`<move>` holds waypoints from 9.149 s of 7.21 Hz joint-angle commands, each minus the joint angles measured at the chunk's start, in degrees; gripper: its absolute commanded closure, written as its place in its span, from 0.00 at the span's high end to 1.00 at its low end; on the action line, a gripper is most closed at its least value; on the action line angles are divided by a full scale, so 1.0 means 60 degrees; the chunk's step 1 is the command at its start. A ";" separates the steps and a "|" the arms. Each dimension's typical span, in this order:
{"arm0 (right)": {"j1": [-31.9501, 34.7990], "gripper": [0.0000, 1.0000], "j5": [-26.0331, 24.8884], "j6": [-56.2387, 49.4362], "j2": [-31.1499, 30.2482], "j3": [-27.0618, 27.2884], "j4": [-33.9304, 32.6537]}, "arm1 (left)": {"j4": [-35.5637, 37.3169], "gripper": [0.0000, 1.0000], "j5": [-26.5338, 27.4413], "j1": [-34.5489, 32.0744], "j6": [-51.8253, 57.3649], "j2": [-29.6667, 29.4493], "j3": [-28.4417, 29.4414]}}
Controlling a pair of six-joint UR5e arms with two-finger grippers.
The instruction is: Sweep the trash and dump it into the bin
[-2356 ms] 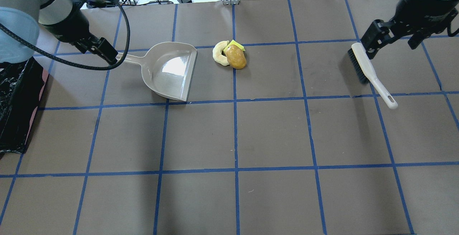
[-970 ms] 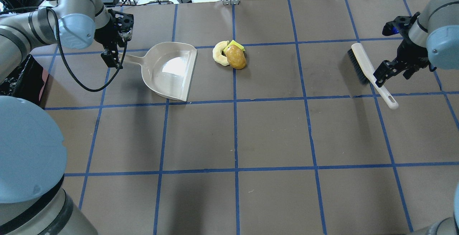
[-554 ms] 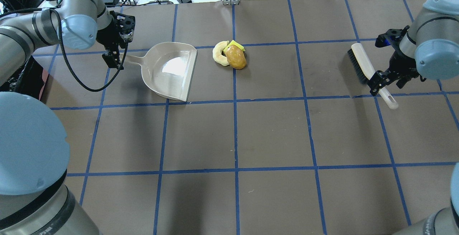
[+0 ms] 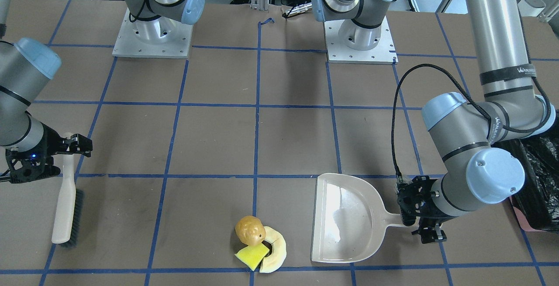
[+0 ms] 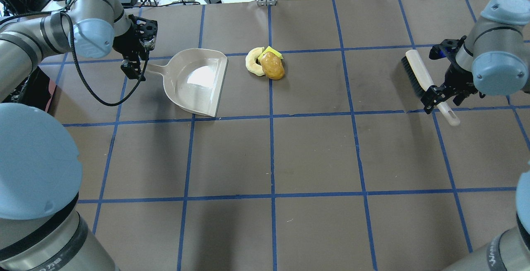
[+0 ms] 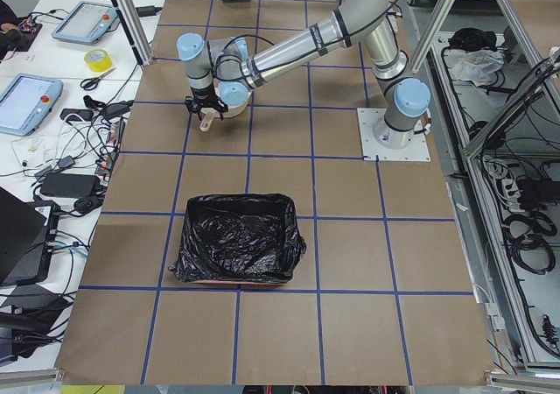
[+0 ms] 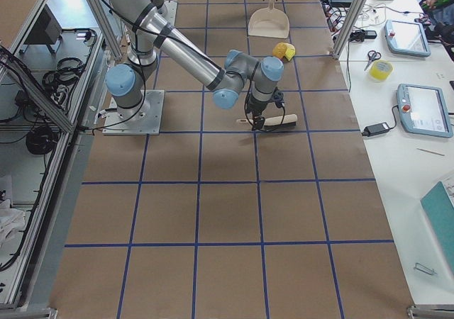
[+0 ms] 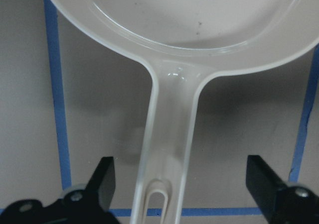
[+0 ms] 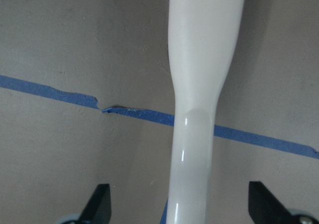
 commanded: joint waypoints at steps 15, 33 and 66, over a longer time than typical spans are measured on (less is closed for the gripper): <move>0.3325 0.00 0.0744 0.4899 0.0878 -0.2275 0.1232 | -0.0140 0.19 0.0876 -0.0681 -0.0815 -0.0025 0.0287; 0.7226 0.00 0.2122 0.9990 0.3838 -0.6290 0.1942 | -0.0345 0.15 0.1081 -0.0916 -0.1622 -0.0098 0.0463; 0.8796 0.00 0.3133 1.4930 0.1934 -0.3657 0.2558 | -0.0301 0.15 0.0950 -0.0813 -0.1446 -0.0083 0.0258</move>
